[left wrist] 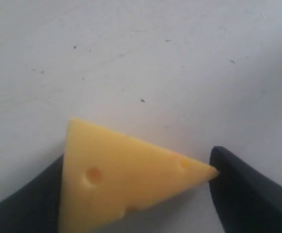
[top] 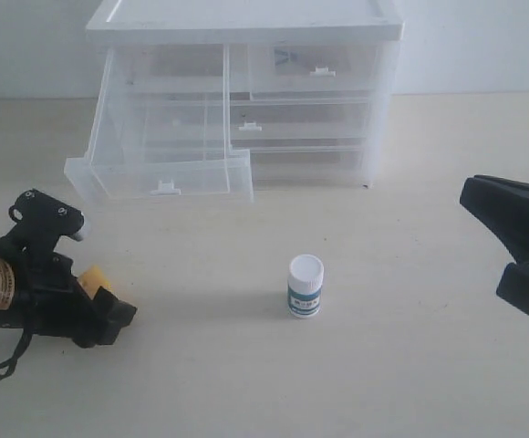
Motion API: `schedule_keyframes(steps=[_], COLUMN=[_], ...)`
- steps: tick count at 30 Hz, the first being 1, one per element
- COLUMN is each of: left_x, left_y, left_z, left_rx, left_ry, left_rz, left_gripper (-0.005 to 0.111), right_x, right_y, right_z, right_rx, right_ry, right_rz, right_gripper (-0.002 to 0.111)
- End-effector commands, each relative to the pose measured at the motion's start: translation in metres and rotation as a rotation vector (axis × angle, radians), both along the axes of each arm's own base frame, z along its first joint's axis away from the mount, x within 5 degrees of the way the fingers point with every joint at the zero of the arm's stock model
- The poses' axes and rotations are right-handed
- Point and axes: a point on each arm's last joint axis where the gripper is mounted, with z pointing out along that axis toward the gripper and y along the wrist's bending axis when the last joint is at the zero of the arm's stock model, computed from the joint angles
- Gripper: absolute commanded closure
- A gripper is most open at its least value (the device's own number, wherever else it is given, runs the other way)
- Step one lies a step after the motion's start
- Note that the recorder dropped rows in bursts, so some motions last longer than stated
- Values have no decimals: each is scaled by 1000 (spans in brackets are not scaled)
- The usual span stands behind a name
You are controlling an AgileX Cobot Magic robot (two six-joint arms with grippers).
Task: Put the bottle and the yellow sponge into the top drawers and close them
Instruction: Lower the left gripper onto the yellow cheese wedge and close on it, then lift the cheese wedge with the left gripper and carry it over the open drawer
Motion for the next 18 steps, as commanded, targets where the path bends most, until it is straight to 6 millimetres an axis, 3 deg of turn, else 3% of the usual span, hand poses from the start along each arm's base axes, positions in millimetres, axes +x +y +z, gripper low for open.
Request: schedule_keyframes(steps=[1, 5, 10, 14, 18], left_x=[0, -3, -27, -59, -57], left_y=[1, 0, -11, -33, -28], left_z=[1, 20, 61, 105, 153], left_rx=[3, -35, -166, -368, -356], left_ry=[12, -43, -111, -115, -322], left_rz=[28, 51, 35, -231, -215], left_gripper=[77, 103, 103, 103, 103], right_x=[1, 1, 1, 1, 1], right_y=[1, 1, 0, 1, 0], right_z=[2, 2, 2, 2, 3], right_rx=[5, 5, 6, 9, 15], right_ry=[-8, -8, -8, -9, -9], right_rz=[7, 7, 5, 6, 1], right_gripper=[106, 106, 106, 106, 106])
